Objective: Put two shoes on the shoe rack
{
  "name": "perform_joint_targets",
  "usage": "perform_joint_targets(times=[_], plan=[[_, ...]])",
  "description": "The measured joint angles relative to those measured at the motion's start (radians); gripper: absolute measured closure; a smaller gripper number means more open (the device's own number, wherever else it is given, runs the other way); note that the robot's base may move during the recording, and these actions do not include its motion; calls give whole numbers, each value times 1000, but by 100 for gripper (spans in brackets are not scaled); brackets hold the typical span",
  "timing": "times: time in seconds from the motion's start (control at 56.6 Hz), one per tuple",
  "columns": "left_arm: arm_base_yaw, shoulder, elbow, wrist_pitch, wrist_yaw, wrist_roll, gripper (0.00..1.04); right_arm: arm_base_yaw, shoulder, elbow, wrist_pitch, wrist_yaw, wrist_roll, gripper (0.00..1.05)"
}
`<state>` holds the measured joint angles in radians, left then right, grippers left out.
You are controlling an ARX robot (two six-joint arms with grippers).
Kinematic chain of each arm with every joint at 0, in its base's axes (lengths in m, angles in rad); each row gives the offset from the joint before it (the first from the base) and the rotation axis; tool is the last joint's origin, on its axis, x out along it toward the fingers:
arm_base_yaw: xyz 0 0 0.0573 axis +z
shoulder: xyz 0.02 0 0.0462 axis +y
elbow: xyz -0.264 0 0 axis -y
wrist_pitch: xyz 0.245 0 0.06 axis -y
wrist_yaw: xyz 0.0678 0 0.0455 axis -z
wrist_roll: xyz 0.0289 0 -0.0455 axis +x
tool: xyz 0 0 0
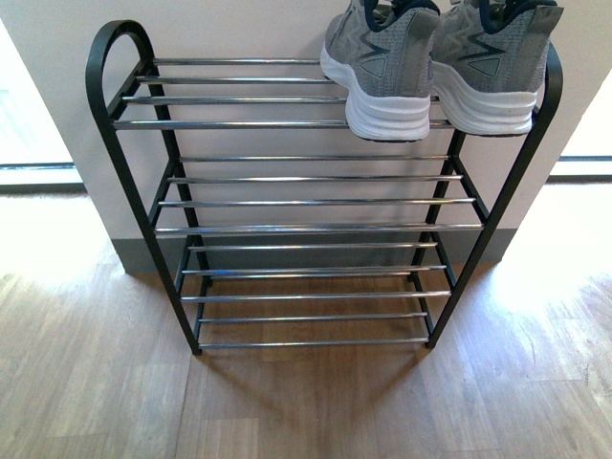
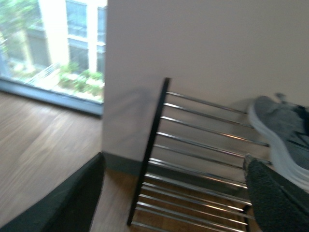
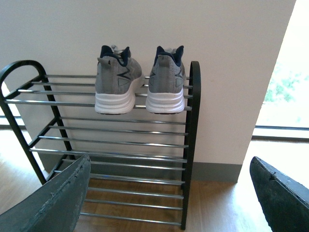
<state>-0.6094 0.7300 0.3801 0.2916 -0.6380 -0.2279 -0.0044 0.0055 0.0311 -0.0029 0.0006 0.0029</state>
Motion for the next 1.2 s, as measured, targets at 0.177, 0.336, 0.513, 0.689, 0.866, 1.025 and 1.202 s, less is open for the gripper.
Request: perform_joint_targets(times=[0.177, 0.336, 0.513, 0.689, 0.866, 1.025, 1.202], plan=[[144, -144, -124, 39, 184, 168, 57, 0, 0, 0, 0, -3, 0, 9], [246, -229, -191, 14, 294, 203, 82, 0, 0, 0, 0, -1, 0, 9], [355, -320, -248, -16, 391, 213, 104, 0, 0, 0, 0, -2, 0, 9], [440, -399, -290, -51, 474, 216, 104, 0, 0, 0, 0, -1, 0, 9], [563, -462, -319, -90, 622, 218, 104, 0, 0, 0, 0, -1, 0, 9], [605, -517, -336, -123, 638, 217, 104, 0, 0, 0, 0, -1, 0, 9], [605, -670, -366, -267, 638, 218, 104, 0, 0, 0, 0, -1, 0, 9]])
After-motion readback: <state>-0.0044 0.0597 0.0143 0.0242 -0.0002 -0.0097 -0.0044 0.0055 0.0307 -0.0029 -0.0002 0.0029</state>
